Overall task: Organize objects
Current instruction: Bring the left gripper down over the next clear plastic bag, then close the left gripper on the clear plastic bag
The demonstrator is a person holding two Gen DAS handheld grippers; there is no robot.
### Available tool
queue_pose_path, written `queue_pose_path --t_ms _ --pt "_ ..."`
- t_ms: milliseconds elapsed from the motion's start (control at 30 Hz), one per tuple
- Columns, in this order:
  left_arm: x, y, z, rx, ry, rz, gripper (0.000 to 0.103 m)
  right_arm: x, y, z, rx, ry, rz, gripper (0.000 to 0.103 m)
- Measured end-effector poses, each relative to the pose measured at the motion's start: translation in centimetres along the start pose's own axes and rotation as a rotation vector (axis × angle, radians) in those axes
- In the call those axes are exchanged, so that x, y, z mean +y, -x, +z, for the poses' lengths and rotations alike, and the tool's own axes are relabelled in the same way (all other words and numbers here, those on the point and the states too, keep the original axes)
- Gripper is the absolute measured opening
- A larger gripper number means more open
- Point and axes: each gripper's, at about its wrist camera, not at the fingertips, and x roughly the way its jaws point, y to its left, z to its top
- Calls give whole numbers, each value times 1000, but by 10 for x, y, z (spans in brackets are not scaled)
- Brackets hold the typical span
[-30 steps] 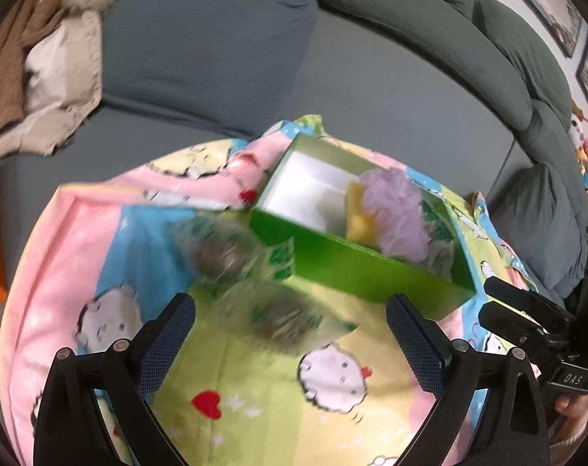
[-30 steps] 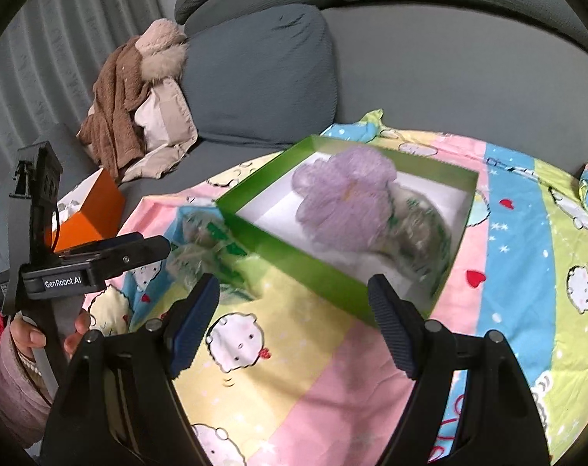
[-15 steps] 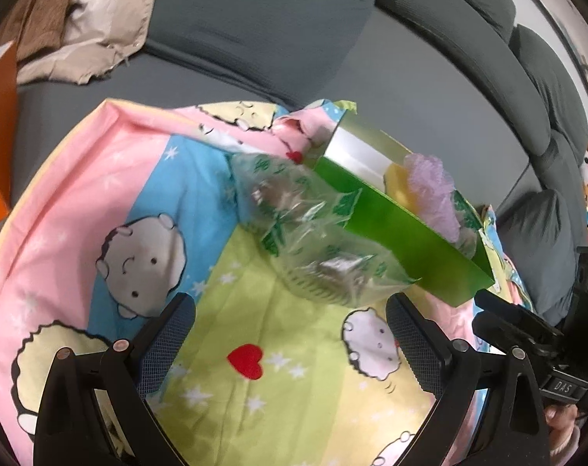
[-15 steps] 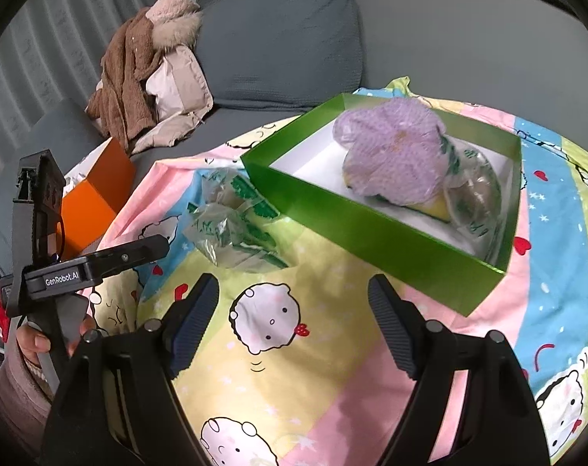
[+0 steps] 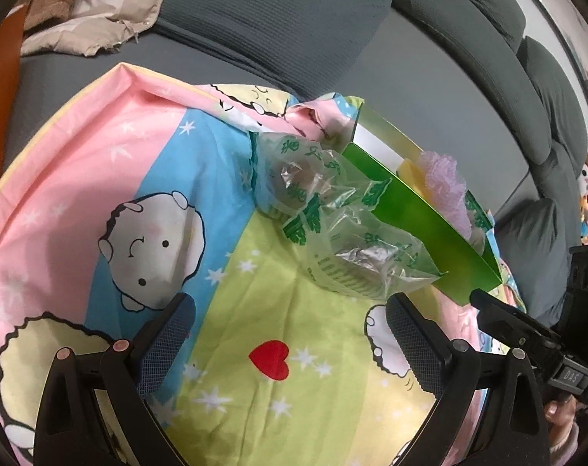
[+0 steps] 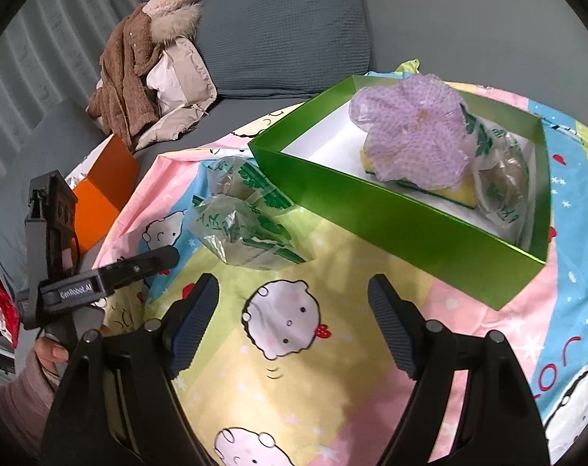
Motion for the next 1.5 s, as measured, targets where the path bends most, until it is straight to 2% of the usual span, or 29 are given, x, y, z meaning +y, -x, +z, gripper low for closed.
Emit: queue_pose_path --t_ms 100,200,400,533,667,933,1200,1267,1333,1500 --pt "4 -3 3 11 26 -35 99 0 -5 2 2 -15 23 79" --pt "9 -4 8 6 58 -65 99 2 -11 2 7 5 9 79" --pt "6 -9 21 -4 58 -78 99 6 -23 1 27 64 -4 79" --pt "0 -18 29 3 48 -79 99 14 -32 1 32 155 -40 79" --pt "-4 -25 33 13 36 -91 99 21 -43 2 42 210 -24 79" --pt "-9 -41 42 57 23 -154 99 30 -65 15 56 261 1 79" --pt "-21 -55 46 112 14 -164 98 40 -91 20 88 322 24 79" --pt "-24 -58 45 116 9 -168 90 43 -96 21 99 334 28 78" --pt "-26 -60 45 120 16 -187 81 45 -101 20 106 344 2 71" --pt "-27 -60 46 111 18 -188 76 41 -102 20 107 332 3 60"
